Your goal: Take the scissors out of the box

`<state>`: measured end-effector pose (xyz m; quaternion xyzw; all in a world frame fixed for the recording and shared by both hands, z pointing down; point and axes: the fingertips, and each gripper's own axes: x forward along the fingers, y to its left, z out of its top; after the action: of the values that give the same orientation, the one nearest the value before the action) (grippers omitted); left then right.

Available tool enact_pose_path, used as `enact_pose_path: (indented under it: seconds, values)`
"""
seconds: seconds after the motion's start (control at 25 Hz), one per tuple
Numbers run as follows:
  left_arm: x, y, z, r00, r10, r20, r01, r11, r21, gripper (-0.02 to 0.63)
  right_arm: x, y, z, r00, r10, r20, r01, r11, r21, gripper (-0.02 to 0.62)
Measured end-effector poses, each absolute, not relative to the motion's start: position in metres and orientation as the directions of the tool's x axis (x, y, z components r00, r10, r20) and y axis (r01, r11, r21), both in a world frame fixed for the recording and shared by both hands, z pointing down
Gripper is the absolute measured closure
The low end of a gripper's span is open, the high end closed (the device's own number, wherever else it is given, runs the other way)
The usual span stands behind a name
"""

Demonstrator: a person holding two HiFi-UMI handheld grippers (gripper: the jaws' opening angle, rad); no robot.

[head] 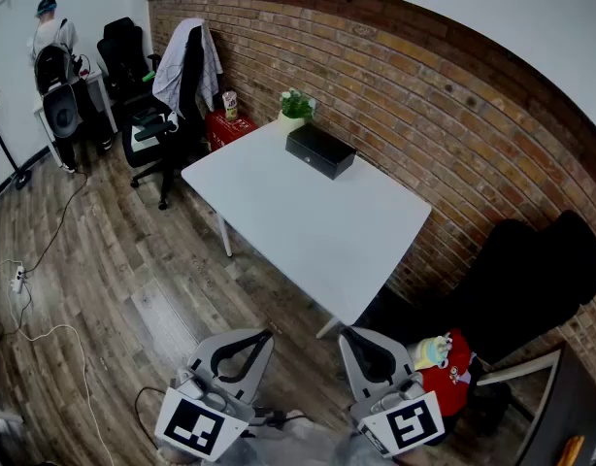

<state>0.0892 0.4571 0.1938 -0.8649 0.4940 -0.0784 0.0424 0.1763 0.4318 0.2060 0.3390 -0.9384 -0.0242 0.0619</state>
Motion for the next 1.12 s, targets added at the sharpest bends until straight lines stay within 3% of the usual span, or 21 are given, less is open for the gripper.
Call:
enact_pose_path:
  seconds: [1.12]
  values:
    - [0.074, 0.452, 0.207, 0.498, -0.861, 0.103, -0.855, -0.507, -0.105, 0.588, 0.167, 0.429, 0.212, -0.740, -0.663, 0.115, -0.659, 0.749, 0.074, 0.551]
